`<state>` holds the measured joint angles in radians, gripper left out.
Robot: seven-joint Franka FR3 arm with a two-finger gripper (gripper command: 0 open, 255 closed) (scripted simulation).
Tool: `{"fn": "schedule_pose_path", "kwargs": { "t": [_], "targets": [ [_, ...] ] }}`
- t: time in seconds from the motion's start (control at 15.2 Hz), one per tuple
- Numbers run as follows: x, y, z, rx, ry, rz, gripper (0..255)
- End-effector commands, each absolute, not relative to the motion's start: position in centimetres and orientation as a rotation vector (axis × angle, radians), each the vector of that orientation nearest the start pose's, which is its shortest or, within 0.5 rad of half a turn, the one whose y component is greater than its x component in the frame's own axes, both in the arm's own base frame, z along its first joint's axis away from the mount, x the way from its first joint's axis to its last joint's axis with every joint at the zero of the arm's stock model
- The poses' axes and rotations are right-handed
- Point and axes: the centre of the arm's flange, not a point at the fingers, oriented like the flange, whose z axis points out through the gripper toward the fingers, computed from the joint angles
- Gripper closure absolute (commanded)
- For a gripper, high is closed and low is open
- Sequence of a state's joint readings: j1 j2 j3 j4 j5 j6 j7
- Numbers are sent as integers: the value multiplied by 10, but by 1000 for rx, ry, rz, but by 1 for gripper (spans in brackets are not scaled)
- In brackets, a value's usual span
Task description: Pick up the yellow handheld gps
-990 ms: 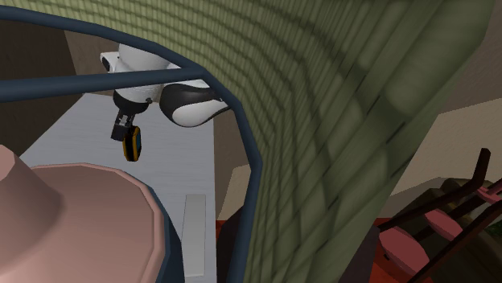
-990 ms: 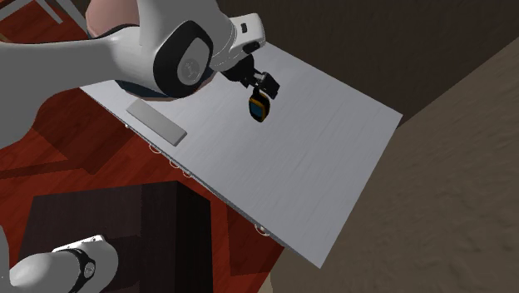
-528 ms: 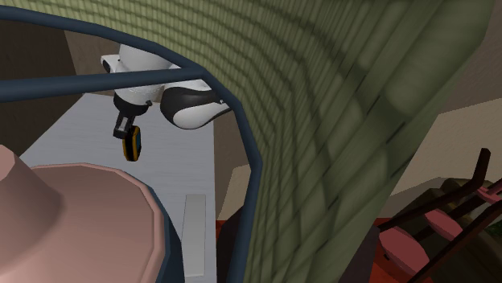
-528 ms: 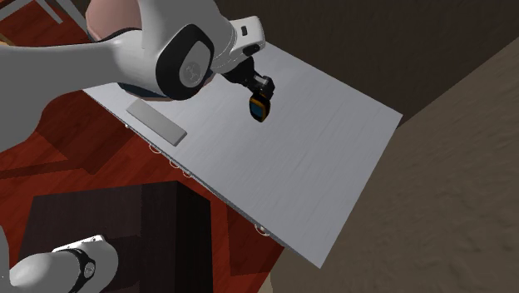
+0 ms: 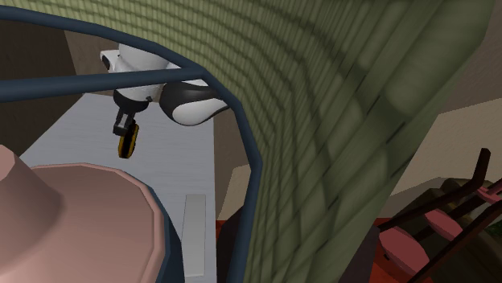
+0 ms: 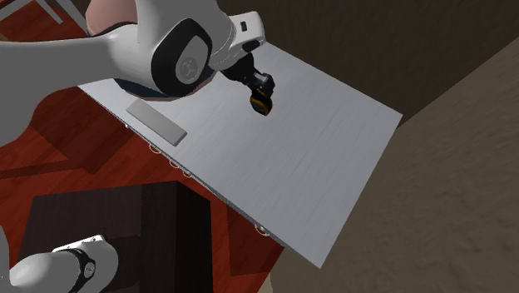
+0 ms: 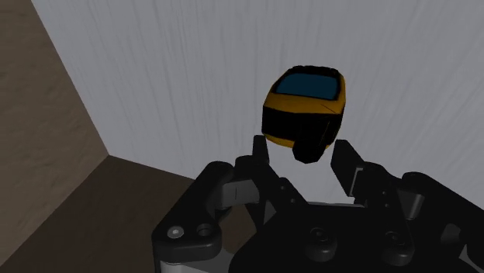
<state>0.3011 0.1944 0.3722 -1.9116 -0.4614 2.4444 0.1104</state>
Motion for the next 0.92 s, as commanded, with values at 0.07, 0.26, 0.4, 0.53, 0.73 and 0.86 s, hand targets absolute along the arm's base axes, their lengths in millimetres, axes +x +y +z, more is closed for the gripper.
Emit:
{"fn": "schedule_pose_path", "kwargs": {
  "t": [0.07, 0.26, 0.4, 0.53, 0.73, 0.86],
  "targets": [
    [501, 385, 454, -2911, -1312, -707, 255],
    [501, 385, 470, -2911, -1312, -707, 255],
    [501, 385, 480, -2911, -1312, -707, 255],
    [501, 385, 491, -2911, -1312, -707, 255],
    [501, 385, 507, -2911, -1312, -707, 255],
    [501, 385, 508, -2911, -1312, -707, 255]
  ]
}}
